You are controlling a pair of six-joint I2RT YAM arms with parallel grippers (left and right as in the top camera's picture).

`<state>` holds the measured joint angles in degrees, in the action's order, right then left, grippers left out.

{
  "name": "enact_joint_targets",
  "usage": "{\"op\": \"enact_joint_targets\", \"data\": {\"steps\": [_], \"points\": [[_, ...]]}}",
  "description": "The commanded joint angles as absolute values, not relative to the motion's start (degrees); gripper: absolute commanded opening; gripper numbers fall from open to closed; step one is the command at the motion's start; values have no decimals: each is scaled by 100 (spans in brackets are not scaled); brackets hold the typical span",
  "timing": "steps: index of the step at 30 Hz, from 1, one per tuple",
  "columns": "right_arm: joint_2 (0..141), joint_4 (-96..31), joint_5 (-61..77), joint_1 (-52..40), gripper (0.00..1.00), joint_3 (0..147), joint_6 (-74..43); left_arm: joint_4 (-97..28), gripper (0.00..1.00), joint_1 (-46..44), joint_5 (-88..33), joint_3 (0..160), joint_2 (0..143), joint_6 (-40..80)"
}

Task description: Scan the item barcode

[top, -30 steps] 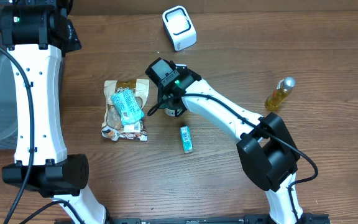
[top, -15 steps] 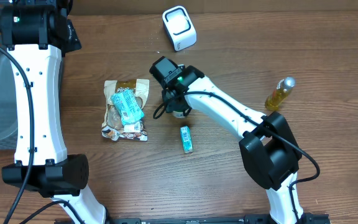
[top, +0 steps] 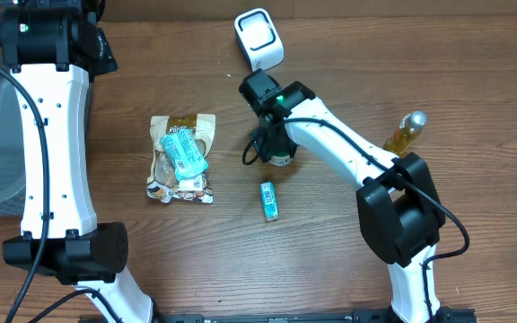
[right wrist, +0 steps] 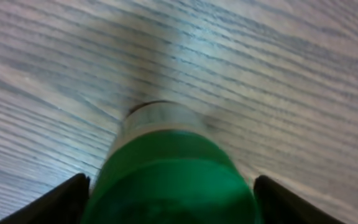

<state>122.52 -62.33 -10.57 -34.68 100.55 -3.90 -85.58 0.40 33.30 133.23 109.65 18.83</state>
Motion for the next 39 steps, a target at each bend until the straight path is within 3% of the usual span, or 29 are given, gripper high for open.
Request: {"op": "enact_joint_targets", "data": {"steps": [1, 3, 11, 39], "points": [[12237, -6228, -919, -3402, 89, 10071, -344, -8547, 100, 36, 3441, 13430, 10930, 1778], [12215, -6305, -947, -3393, 100, 10182, -598, -8547, 100, 36, 3441, 13430, 10930, 1778], [12178, -7164, -1044, -3323, 100, 11056, -2768, -8547, 100, 36, 3441, 13430, 10930, 1778], [12313, -6720, -786, -3323, 100, 10575, -2700, -8547, 100, 36, 3441, 13430, 10930, 1778]]}}
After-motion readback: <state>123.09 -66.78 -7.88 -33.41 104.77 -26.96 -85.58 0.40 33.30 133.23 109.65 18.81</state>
